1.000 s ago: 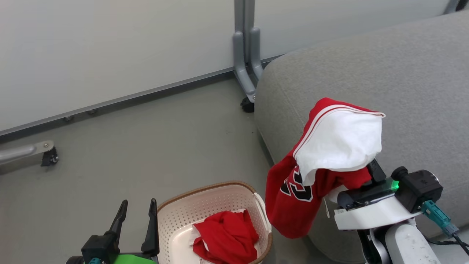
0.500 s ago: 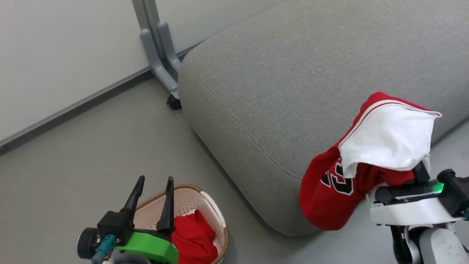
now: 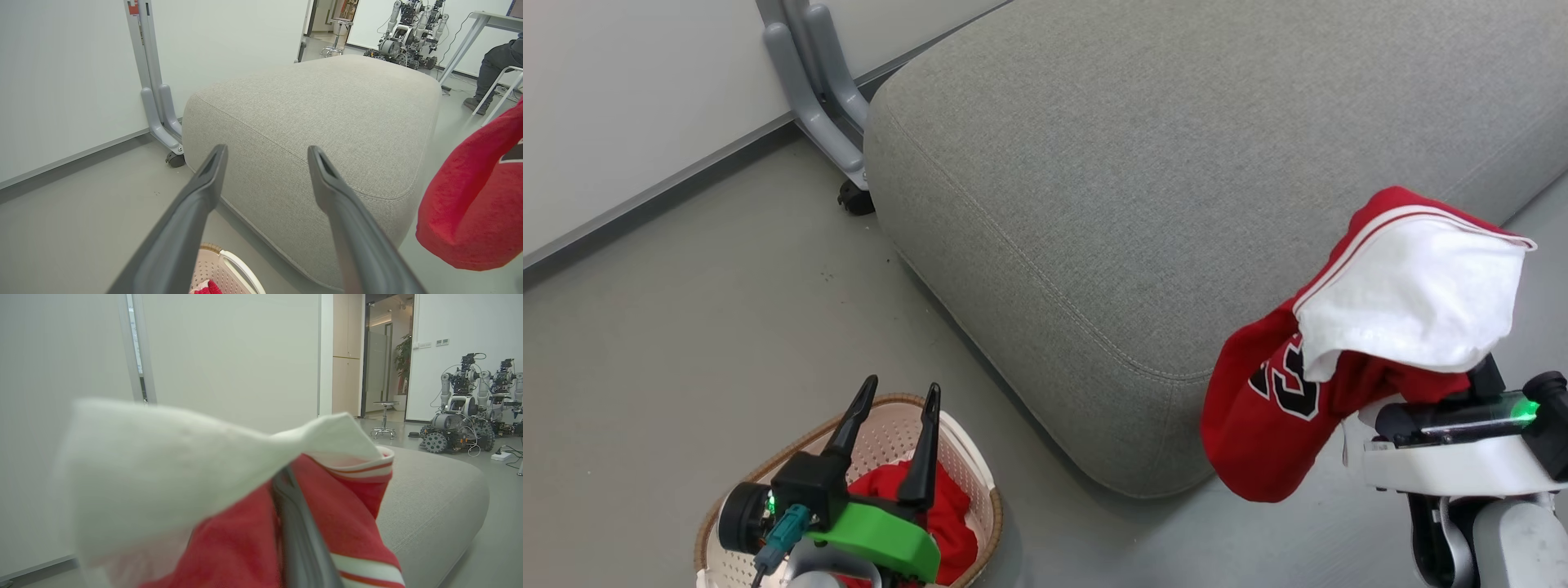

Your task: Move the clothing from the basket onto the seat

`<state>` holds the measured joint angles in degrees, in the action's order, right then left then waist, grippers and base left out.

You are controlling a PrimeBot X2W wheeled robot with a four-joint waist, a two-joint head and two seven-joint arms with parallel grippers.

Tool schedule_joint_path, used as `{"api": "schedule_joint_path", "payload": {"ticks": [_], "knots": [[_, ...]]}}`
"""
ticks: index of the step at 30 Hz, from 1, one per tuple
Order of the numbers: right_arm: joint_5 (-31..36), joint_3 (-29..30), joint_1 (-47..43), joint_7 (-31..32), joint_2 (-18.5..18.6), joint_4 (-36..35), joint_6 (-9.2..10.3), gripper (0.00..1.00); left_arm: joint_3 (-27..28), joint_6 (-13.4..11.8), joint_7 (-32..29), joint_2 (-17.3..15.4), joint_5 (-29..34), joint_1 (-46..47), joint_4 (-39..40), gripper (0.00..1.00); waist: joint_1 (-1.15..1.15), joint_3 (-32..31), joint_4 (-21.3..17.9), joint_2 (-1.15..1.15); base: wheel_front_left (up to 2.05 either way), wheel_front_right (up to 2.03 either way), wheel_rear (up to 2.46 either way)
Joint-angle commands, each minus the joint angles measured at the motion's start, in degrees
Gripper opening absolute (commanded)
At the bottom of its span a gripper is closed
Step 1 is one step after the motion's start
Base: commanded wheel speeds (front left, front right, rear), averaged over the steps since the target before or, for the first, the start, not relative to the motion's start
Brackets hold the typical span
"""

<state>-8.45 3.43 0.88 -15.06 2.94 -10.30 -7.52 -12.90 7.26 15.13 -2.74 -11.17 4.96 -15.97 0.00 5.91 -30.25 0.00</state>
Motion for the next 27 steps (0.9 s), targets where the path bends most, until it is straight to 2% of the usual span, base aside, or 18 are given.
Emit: {"api": "schedule_joint_path", "payload": {"ticks": [1, 5, 7, 9, 12, 15, 17, 20, 27], "knots": [[0.69, -0.15, 1.68, -0.18, -0.03, -0.11, 0.06, 0.00, 0.63, 0.18, 0.03, -0.27, 0.24, -0.74, 0.16, 1.00, 0.00, 0.03, 0.01, 0.00, 0.00, 0.00, 0.00], [0.44, -1.69, 5.85, -0.18, 1.88, 0.71, 0.06, 0.00, 1.94, 0.20, 0.03, -0.26, 0.75, -2.21, 1.15, 1.00, 0.00, 0.68, -0.22, 0.00, 0.00, 0.00, 0.00], [-0.32, -3.01, 9.58, -0.18, 3.70, 1.52, 0.06, 0.00, 2.90, 0.19, 0.03, -0.26, 1.54, -2.46, 2.05, 1.00, 0.00, 2.39, -0.27, 0.00, 0.00, 0.00, 0.00], [-2.47, -2.95, 13.53, -0.18, 3.94, 2.66, 0.06, 0.00, 3.66, 0.21, 0.03, -0.29, 2.80, -2.39, 2.75, 1.00, 0.00, 4.72, -0.11, 0.00, 0.00, 0.00, 0.00], [-4.30, -1.03, 19.93, -0.18, 5.43, 3.74, 0.06, 0.00, 3.57, 0.27, 0.03, -0.45, 4.67, 0.12, 3.80, 1.00, 0.00, 9.27, 2.01, 0.00, 0.00, 0.00, 0.00], [-5.35, 0.47, 27.47, -0.18, 7.66, 5.64, 0.05, 0.00, 1.93, 0.30, 0.03, -1.98, 6.03, 2.90, 4.49, 1.00, 0.00, 14.42, 4.21, 0.00, 0.00, 0.00, 0.00], [-3.75, 0.63, 32.00, -0.18, 10.42, 7.22, 0.05, 0.00, 0.63, 0.30, 0.03, -2.92, 6.09, 5.29, 5.13, 1.00, 0.00, 17.55, 5.81, 0.00, 0.00, 0.00, 0.00], [-3.91, 0.87, 38.95, -0.17, 12.11, 9.25, 0.04, 0.00, -0.78, 0.28, 0.02, -4.14, 5.85, 8.63, 6.14, 1.00, 0.00, 21.58, 7.77, 0.00, 0.00, 0.00, 0.00], [-3.84, 1.40, 54.07, -0.18, 16.44, 18.16, 0.07, 0.00, -3.29, 0.29, 0.03, -6.28, 5.93, 14.82, 8.21, 1.00, 0.00, 28.82, 11.30, 0.00, 0.00, 0.00, 0.00]]}}
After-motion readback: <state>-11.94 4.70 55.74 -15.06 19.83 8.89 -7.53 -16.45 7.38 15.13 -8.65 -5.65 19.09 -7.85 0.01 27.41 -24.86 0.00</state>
